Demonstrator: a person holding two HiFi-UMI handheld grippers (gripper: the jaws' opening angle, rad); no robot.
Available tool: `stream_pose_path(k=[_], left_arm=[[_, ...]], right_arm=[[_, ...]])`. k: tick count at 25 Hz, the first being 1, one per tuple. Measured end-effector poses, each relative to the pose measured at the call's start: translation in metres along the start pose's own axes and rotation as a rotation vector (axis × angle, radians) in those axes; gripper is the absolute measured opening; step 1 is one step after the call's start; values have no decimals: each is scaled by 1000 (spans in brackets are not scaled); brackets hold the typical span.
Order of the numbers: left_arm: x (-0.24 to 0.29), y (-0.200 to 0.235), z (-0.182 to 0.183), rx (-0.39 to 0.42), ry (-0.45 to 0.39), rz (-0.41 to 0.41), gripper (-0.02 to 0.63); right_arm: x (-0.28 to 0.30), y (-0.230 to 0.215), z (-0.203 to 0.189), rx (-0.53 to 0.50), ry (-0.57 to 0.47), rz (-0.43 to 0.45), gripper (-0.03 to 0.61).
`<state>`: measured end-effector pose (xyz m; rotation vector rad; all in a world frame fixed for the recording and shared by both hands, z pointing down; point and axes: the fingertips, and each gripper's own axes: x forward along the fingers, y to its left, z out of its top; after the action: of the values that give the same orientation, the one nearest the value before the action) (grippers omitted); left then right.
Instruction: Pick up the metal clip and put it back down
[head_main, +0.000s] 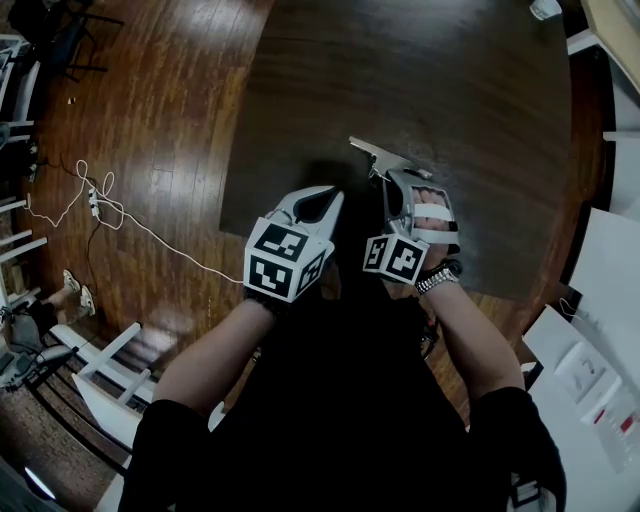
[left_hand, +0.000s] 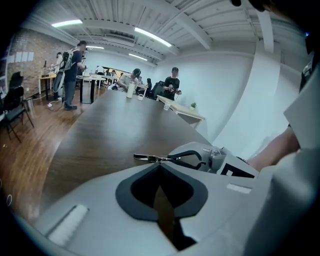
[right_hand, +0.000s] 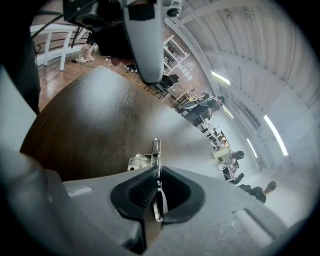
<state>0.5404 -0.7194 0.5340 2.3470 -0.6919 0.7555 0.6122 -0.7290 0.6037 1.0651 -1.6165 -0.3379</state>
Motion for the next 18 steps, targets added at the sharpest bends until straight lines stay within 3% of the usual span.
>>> stream_pose_path(k=[9,18], left_arm=[[-8,1,-2,-14,-16,33,15],[-26,-11,-2,3,-56,16,15]], right_arm=[[0,10,-6,15,-1,38,67],[-22,9,-6,42,20,6,84]])
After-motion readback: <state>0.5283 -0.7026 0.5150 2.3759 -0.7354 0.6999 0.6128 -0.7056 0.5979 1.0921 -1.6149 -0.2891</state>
